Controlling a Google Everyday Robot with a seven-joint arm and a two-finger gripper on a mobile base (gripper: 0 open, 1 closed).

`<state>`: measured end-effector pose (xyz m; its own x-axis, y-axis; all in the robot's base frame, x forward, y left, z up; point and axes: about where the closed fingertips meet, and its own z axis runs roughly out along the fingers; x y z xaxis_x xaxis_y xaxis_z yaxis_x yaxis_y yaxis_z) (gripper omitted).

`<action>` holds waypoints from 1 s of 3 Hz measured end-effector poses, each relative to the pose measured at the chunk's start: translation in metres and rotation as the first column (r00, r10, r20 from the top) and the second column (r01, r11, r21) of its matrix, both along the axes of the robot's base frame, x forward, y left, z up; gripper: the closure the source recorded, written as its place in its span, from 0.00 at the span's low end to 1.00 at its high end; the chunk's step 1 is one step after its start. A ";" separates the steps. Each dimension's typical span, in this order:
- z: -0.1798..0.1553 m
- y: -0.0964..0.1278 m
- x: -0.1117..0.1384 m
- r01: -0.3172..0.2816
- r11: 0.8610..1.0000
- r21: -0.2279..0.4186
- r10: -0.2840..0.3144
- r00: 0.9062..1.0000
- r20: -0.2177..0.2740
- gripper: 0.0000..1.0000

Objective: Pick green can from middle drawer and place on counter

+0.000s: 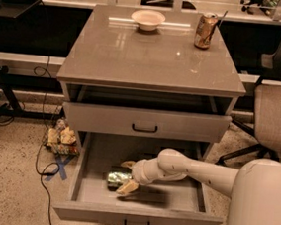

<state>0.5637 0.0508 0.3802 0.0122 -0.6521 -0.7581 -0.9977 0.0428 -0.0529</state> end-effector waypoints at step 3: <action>0.049 -0.018 -0.021 -0.010 0.997 0.070 0.005 0.998 0.069 0.98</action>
Offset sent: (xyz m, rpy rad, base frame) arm -0.0143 -0.0084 0.0142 0.0538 -0.0147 -0.0119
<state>0.5426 0.0331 0.4292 0.0705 -0.5968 -0.7993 -0.9921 0.0411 -0.1182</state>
